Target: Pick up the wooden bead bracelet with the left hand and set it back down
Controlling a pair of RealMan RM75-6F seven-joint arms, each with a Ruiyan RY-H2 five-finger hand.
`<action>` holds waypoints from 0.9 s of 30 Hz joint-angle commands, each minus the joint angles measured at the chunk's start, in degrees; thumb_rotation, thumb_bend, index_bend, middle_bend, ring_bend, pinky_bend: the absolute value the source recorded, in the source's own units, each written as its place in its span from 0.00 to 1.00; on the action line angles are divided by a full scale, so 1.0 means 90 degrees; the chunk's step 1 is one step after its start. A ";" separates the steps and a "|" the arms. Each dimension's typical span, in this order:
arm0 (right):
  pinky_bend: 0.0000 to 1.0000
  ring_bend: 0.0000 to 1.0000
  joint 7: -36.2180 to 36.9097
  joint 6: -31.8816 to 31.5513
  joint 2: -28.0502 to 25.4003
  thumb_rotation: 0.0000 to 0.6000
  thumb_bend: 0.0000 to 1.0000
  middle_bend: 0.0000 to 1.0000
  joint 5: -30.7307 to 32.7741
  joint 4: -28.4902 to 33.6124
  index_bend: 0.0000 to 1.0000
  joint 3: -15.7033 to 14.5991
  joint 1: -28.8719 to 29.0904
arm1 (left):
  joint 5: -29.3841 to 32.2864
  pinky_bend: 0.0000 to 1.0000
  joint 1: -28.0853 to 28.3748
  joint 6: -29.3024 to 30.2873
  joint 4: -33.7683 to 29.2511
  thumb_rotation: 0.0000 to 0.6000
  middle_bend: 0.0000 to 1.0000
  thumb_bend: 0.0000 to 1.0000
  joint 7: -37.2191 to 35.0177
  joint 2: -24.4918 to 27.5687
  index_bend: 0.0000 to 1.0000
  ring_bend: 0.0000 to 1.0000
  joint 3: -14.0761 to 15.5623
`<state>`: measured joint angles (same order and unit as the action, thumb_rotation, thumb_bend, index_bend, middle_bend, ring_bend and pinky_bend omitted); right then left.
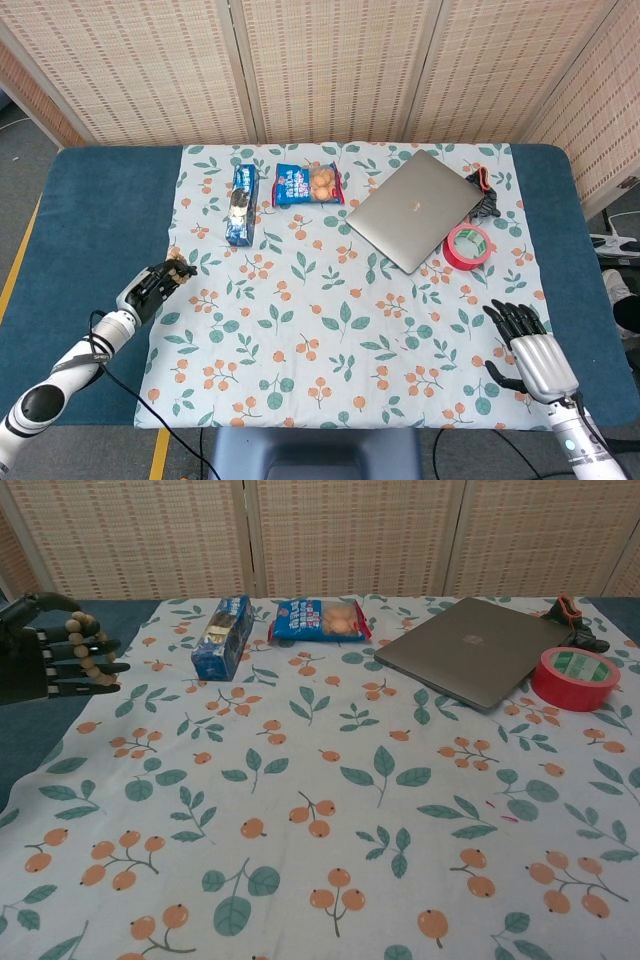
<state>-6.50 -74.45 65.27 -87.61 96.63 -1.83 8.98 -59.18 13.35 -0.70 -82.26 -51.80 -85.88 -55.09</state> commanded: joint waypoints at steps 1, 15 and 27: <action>0.00 0.00 0.0007 -0.0002 -0.0006 0.86 0.31 0.00 -0.0006 0.0009 0.00 -0.0003 0.0000 | 0.0198 0.02 -0.0058 -0.0147 0.0071 0.50 0.48 0.57 0.0281 -0.0103 0.67 0.14 -0.0143; 0.00 0.00 0.0019 -0.0044 -0.0023 0.86 0.31 0.00 -0.0019 0.0020 0.00 0.0004 -0.0013 | 0.0868 0.02 -0.0190 -0.0524 0.0174 0.46 0.49 0.73 0.1277 -0.0293 0.68 0.14 -0.0457; 0.00 0.00 0.0013 -0.0098 -0.0028 0.86 0.31 0.00 -0.0025 0.0018 0.00 0.0017 -0.0033 | 0.1454 0.01 -0.0283 -0.0855 0.0246 0.40 0.49 1.00 0.1895 -0.0452 0.67 0.14 -0.0656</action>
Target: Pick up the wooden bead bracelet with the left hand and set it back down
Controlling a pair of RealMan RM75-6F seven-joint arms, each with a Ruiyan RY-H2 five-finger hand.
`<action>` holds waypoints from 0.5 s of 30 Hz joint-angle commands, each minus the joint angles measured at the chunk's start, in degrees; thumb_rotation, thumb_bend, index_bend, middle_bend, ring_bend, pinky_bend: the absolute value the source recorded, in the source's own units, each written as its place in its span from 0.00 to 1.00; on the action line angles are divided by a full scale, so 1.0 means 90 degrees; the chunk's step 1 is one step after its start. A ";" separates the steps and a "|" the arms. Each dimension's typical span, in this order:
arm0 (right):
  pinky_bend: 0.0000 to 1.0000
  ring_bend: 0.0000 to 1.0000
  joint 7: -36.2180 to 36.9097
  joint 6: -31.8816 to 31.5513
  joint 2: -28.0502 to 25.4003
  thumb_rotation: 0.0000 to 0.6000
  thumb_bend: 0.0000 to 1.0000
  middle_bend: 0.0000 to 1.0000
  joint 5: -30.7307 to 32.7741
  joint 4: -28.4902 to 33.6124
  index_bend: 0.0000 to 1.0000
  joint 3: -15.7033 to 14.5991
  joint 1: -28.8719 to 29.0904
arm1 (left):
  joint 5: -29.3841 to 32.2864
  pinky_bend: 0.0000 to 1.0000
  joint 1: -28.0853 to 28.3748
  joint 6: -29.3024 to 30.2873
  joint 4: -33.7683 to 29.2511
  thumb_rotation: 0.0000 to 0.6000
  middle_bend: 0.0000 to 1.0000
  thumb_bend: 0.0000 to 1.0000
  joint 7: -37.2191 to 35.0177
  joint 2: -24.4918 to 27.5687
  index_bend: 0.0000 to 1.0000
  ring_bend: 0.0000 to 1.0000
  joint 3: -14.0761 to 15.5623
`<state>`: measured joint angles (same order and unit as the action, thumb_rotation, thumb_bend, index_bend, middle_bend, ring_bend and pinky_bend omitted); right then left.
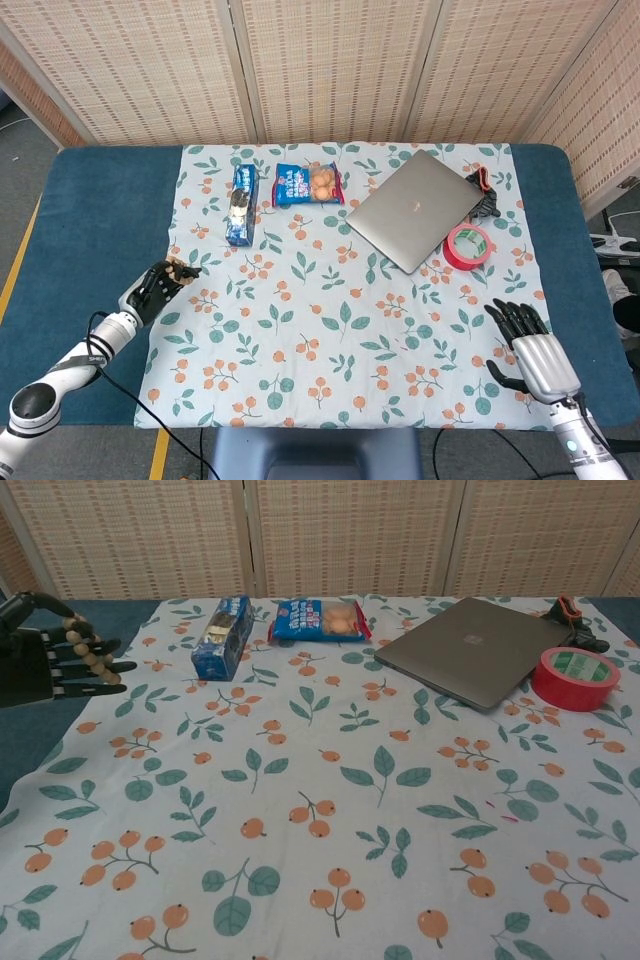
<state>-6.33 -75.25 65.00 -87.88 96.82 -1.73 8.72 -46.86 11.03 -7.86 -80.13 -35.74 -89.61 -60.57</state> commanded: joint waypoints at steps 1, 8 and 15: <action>0.00 0.00 -0.0011 -0.0013 0.0005 0.86 0.31 0.00 0.0010 -0.0004 0.00 0.0009 -0.0007 | 0.0134 0.01 -0.0043 -0.0113 0.0005 0.38 0.49 1.00 0.0185 -0.0053 0.66 0.14 -0.0077; 0.00 0.00 -0.0021 -0.0021 0.0015 0.86 0.31 0.00 0.0024 -0.0015 0.00 0.0021 -0.0010 | 0.0297 0.01 -0.0092 -0.0545 0.0063 0.38 0.47 1.00 0.0792 -0.0090 0.62 0.13 -0.0179; 0.00 0.00 -0.0010 -0.0025 0.0012 0.86 0.31 0.00 0.0029 -0.0013 0.00 0.0025 -0.0013 | 0.0528 0.01 -0.0118 -0.0777 0.0188 0.90 0.45 1.00 0.1331 -0.0186 0.60 0.11 -0.0271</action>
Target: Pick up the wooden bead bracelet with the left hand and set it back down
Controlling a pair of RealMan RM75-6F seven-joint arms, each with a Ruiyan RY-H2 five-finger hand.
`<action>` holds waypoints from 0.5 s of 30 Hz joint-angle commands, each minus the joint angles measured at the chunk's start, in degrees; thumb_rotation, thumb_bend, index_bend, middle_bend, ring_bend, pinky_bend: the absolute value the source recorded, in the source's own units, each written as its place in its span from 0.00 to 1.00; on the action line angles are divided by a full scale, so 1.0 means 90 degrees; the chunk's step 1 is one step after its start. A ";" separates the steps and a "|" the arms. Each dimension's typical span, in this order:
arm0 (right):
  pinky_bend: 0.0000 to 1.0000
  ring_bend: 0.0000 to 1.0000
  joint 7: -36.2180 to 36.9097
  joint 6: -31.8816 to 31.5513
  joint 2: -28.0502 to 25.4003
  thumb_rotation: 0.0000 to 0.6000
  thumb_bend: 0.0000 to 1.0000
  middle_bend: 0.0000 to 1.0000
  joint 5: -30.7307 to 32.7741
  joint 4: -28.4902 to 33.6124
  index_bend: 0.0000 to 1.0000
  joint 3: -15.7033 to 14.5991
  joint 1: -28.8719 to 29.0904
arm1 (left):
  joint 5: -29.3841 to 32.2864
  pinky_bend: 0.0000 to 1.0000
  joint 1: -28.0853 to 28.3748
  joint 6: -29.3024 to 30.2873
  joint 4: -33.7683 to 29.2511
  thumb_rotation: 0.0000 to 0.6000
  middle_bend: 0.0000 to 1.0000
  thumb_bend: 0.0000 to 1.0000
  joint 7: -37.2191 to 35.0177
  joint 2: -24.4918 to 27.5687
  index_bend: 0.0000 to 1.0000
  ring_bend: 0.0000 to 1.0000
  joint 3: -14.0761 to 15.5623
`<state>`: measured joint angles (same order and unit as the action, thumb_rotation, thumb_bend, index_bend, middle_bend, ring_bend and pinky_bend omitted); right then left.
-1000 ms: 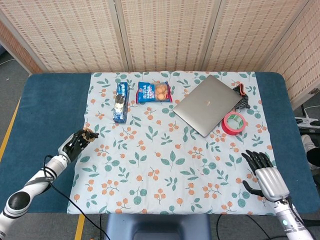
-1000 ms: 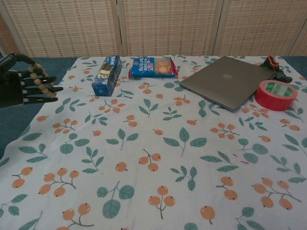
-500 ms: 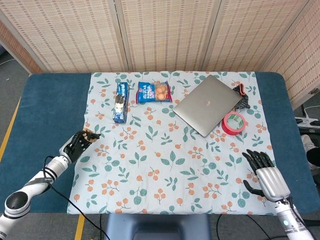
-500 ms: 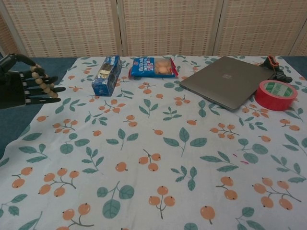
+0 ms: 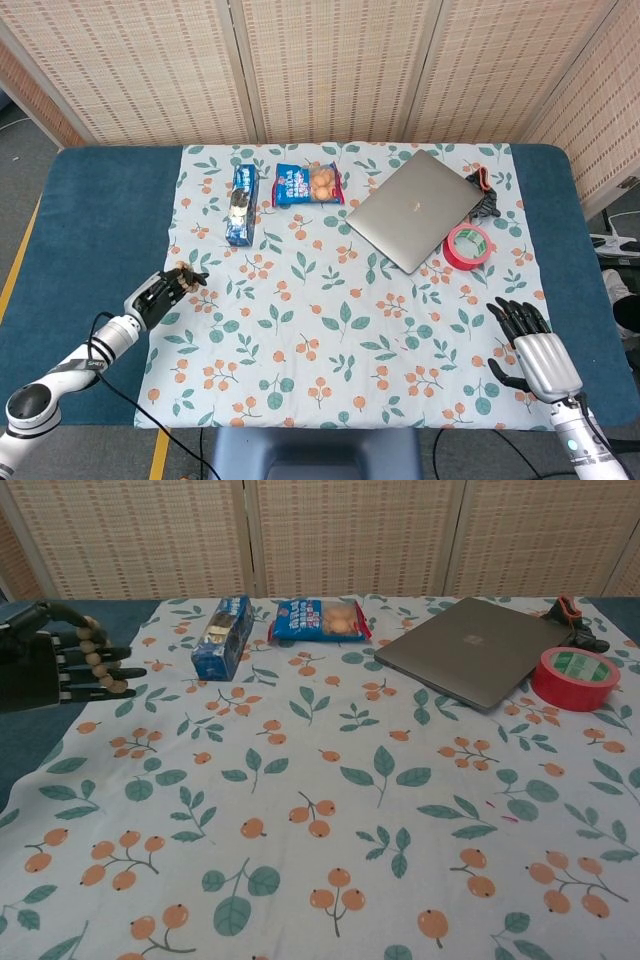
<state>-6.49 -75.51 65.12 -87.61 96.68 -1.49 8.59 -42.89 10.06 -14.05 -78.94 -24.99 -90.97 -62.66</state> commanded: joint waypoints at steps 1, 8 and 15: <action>0.00 0.00 0.0022 0.0008 -0.0005 0.86 0.31 0.00 -0.0003 0.0005 0.00 -0.0003 0.0002 | 0.0118 0.01 -0.0010 -0.0137 0.0082 0.97 0.45 1.00 0.0229 -0.0040 0.59 0.11 -0.0047; 0.00 0.00 0.0026 0.0011 -0.0011 0.86 0.31 0.00 -0.0009 0.0002 0.00 -0.0004 0.0004 | 0.0345 0.01 0.0001 -0.0421 0.0246 1.00 0.43 1.00 0.0685 -0.0085 0.57 0.10 -0.0099; 0.00 0.00 0.0022 0.0026 -0.0009 0.86 0.31 0.00 -0.0002 0.0006 0.00 -0.0006 0.0007 | 0.0614 0.01 -0.0021 -0.0587 0.0307 1.00 0.41 0.99 0.0996 -0.0120 0.53 0.09 -0.0148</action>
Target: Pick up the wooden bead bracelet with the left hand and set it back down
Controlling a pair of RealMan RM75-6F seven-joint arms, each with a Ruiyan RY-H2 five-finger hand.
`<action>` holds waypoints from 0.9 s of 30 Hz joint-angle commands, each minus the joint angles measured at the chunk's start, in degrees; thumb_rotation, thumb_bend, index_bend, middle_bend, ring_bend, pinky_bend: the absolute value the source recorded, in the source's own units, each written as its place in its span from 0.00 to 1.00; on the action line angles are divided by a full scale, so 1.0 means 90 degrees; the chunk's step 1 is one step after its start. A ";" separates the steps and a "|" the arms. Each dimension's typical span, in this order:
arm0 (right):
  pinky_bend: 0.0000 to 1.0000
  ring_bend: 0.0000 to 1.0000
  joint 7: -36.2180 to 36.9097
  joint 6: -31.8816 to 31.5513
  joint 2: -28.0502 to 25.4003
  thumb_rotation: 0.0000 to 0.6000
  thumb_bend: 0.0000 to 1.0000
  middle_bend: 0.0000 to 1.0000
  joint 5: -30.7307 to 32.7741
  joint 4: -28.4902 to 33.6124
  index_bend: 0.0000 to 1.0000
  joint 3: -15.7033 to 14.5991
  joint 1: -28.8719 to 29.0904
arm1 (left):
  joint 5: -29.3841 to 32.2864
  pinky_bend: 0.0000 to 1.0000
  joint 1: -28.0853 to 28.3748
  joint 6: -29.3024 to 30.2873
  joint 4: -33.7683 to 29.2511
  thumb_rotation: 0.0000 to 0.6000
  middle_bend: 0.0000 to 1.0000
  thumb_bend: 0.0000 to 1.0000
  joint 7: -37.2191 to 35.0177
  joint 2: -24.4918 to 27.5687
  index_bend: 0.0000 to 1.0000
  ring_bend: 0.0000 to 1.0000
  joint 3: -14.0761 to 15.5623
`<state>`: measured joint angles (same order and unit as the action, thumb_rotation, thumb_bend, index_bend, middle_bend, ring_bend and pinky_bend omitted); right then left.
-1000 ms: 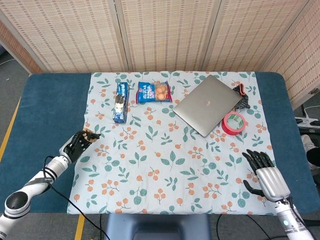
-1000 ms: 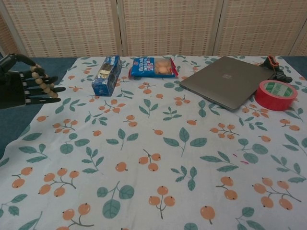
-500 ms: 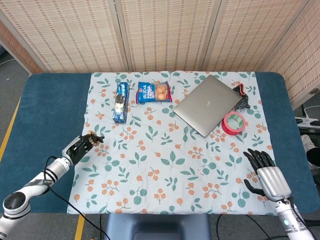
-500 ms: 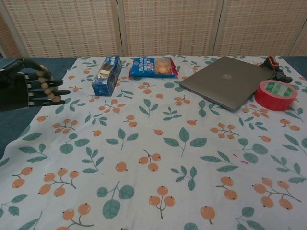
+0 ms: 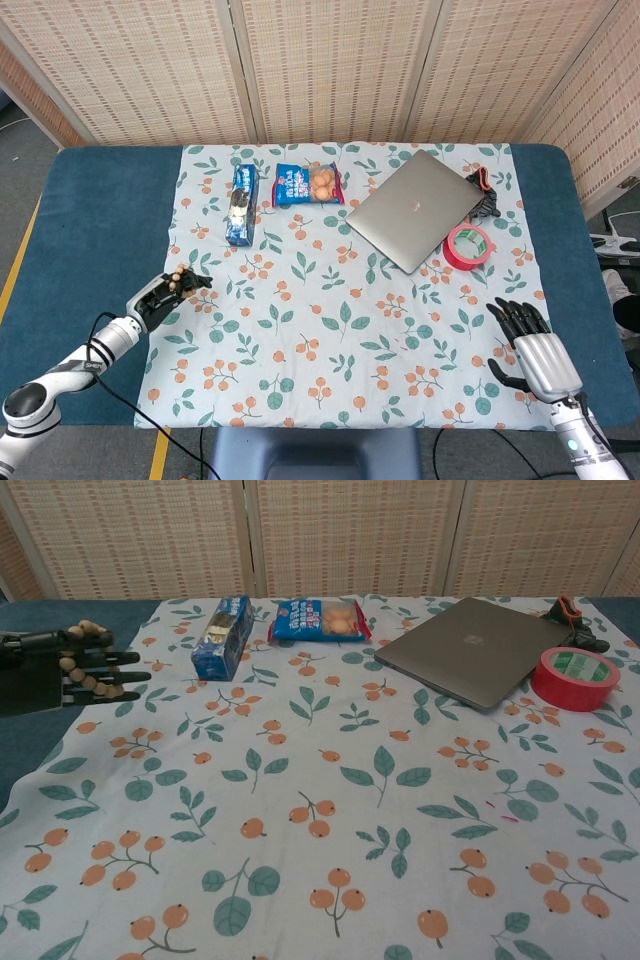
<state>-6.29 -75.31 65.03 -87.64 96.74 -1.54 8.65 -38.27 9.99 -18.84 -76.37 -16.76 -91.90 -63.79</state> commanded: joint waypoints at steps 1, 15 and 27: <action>0.00 0.00 -0.0001 0.0005 0.0000 0.86 0.31 0.00 0.0004 -0.0001 0.00 -0.0001 0.0001 | 0.0129 0.01 -0.0020 -0.0063 0.0022 1.00 0.41 0.93 0.0123 -0.0022 0.52 0.09 -0.0030; 0.00 0.00 0.0048 0.0023 -0.0036 0.86 0.31 0.00 -0.0011 0.0030 0.00 -0.0014 0.0006 | -0.1170 0.03 -0.0432 0.1357 -0.0424 1.00 0.38 0.53 0.2456 -0.0507 0.44 0.09 -0.0124; 0.00 0.00 0.0115 0.0071 -0.0074 0.86 0.31 0.00 -0.0048 0.0065 0.00 -0.0048 0.0022 | -0.3003 0.03 -0.0813 0.2212 -0.0714 1.00 0.38 0.53 0.3528 -0.0807 0.44 0.09 0.0158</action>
<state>-5.26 -74.68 64.37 -88.08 97.33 -1.97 8.84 -62.60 3.44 -0.49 -82.13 13.66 -98.60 -63.30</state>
